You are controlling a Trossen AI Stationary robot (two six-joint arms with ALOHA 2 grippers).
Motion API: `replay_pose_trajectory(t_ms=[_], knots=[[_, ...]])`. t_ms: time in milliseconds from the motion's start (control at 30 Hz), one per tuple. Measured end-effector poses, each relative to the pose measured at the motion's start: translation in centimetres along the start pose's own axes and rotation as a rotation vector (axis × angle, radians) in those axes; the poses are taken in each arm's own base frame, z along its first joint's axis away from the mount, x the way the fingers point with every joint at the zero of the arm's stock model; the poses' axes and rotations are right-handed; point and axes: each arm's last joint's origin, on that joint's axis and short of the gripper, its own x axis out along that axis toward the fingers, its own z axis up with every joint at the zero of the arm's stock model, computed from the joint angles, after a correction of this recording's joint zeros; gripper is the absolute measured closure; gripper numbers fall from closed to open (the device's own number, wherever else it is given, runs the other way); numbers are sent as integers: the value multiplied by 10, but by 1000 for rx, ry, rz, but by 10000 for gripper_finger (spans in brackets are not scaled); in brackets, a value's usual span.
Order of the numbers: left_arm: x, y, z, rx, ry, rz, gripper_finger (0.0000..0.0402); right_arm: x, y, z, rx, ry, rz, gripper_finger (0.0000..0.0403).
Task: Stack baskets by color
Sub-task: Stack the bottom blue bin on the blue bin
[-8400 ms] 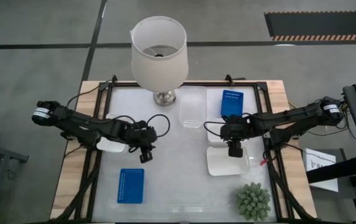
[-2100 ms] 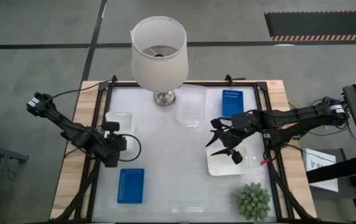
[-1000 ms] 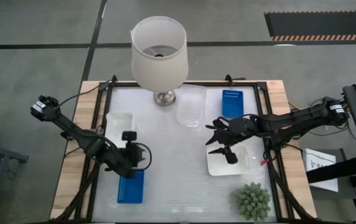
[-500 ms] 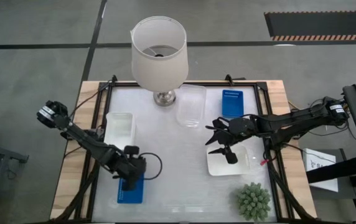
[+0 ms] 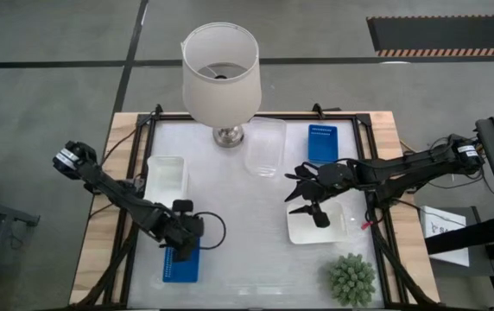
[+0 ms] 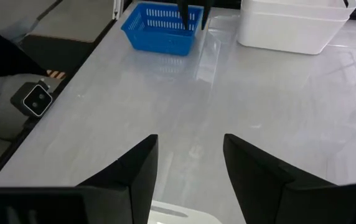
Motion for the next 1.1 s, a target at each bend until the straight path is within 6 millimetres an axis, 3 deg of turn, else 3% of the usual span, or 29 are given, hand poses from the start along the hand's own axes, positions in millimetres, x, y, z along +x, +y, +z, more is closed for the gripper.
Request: replay_pose_trajectory(t_ms=[467,567,733,933,1100], knots=[[20,-6,-2,56,18,-46,280,0,0,0,-15,0,0,229],[21,-7,-2,98,6,-60,307,0,0,0,-16,1,0,229],[18,-7,1,104,-9,-68,388,0,0,-1,-24,4,0,229],[11,-7,8,82,-97,-41,398,2,0,-3,-18,12,1,229],[0,-1,14,105,-225,113,399,11,-2,-5,-32,-4,-6,229]])
